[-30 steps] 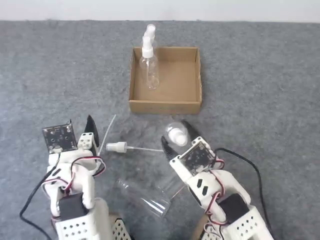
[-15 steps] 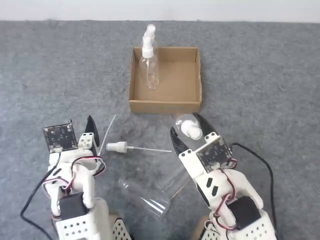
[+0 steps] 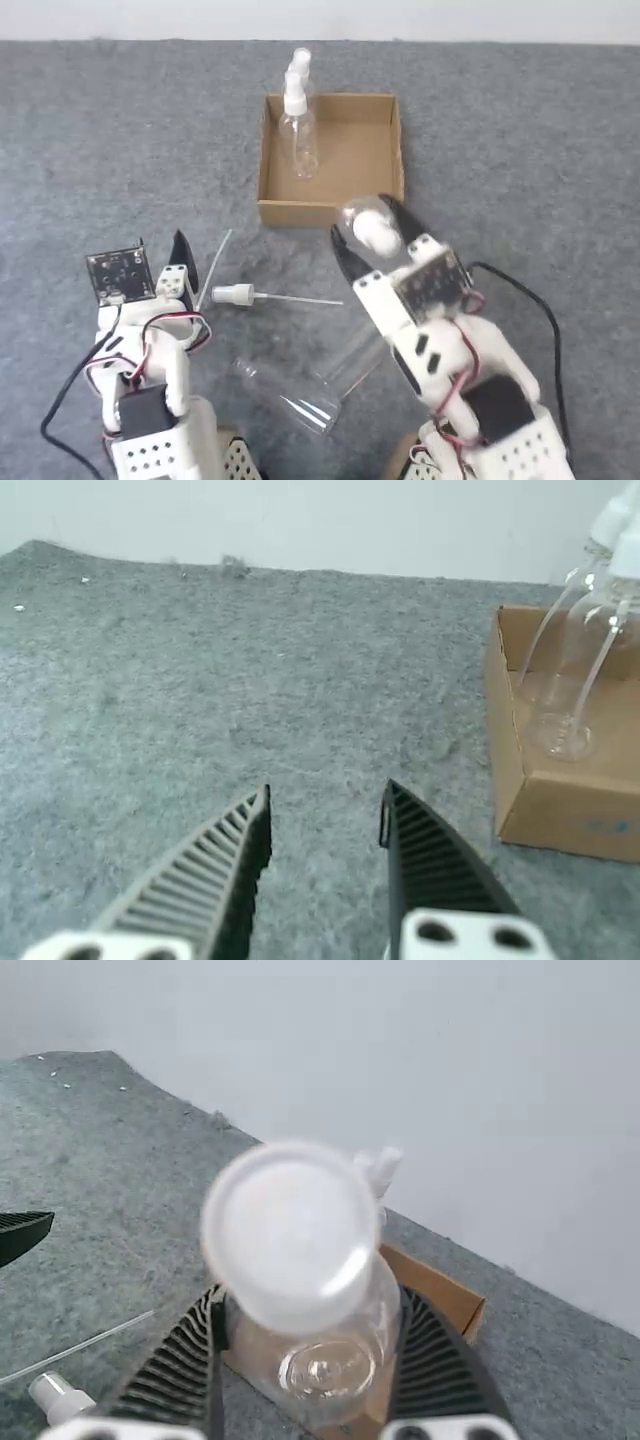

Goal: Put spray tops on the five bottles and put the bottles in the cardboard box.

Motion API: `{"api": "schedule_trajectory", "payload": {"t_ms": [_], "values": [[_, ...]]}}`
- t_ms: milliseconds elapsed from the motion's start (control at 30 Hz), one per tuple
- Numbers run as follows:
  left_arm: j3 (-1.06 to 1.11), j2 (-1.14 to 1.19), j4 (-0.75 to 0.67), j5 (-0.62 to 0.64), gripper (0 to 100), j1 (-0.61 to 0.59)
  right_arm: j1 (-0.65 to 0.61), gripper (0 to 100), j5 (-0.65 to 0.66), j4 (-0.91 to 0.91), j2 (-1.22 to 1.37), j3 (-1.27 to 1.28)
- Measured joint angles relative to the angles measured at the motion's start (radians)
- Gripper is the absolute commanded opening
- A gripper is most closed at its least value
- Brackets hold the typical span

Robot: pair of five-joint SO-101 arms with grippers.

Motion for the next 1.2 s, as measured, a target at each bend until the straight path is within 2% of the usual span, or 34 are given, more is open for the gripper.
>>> {"api": "schedule_trajectory", "payload": {"t_ms": [467,600,933,1200], "values": [[0.000,0.000,-0.005,0.000,17,0.000,0.000,2.7,-0.003,-0.068,0.718,-0.394],[0.000,0.000,-0.005,0.000,17,0.000,-0.009,2.7,-0.063,-0.068,0.873,-0.514],[0.000,0.000,-0.005,0.000,17,0.000,-0.009,2.7,-0.193,-0.068,1.163,-0.764],[0.000,0.000,-0.005,0.000,17,0.000,-0.009,2.7,-0.239,-0.181,1.286,-0.799]]}}
